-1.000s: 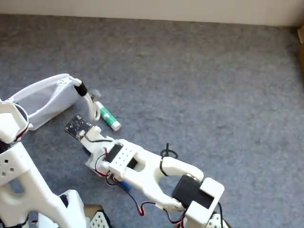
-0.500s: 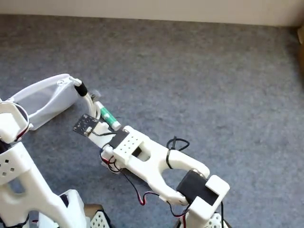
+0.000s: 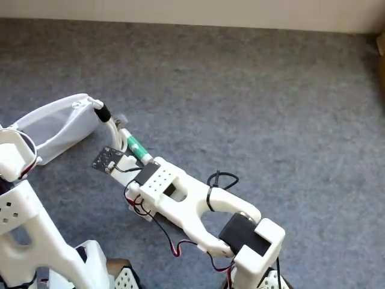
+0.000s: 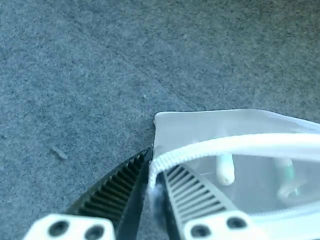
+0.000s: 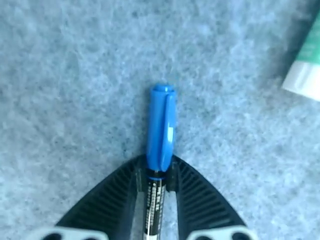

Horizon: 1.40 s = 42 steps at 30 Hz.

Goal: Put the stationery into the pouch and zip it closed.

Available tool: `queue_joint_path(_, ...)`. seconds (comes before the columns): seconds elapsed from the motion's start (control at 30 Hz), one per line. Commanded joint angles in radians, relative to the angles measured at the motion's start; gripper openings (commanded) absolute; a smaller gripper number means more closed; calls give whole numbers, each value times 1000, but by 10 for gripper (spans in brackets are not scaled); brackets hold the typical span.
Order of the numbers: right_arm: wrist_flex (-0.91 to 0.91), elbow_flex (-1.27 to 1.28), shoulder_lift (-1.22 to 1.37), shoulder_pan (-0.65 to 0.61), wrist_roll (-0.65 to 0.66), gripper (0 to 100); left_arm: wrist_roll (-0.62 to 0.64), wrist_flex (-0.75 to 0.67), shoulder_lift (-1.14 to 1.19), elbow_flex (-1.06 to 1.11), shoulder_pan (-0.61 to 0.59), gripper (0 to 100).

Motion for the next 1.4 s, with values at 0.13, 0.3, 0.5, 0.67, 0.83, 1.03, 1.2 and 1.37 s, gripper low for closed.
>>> queue_joint_path(0.13, 33, 15, -47, -2, 12, 5, 8, -18, -18, -54, -8, 8)
queue_joint_path(0.3, 56, 44, -213, 4, 12, 5, 8, -15, -18, -54, -8, 8)
queue_joint_path(0.5, 79, 91, -400, 2, 14, 5, 8, -15, -18, -54, -4, 8)
queue_joint_path(0.67, 71, 102, -521, 4, 14, 5, 8, -12, -18, -53, 84, 7)
queue_joint_path(0.83, 35, 107, -604, 25, 6, 5, 8, -15, -18, -38, 131, 7)
queue_joint_path(1.03, -56, 173, -742, 85, 6, 5, 8, -12, -18, -25, 257, 7)
queue_joint_path(1.2, -162, 291, -937, 85, 5, 5, 8, -15, -18, -5, 289, 8)
queue_joint_path(1.37, -305, 421, -1099, 88, 5, 5, 5, -18, -18, -7, 289, 8)
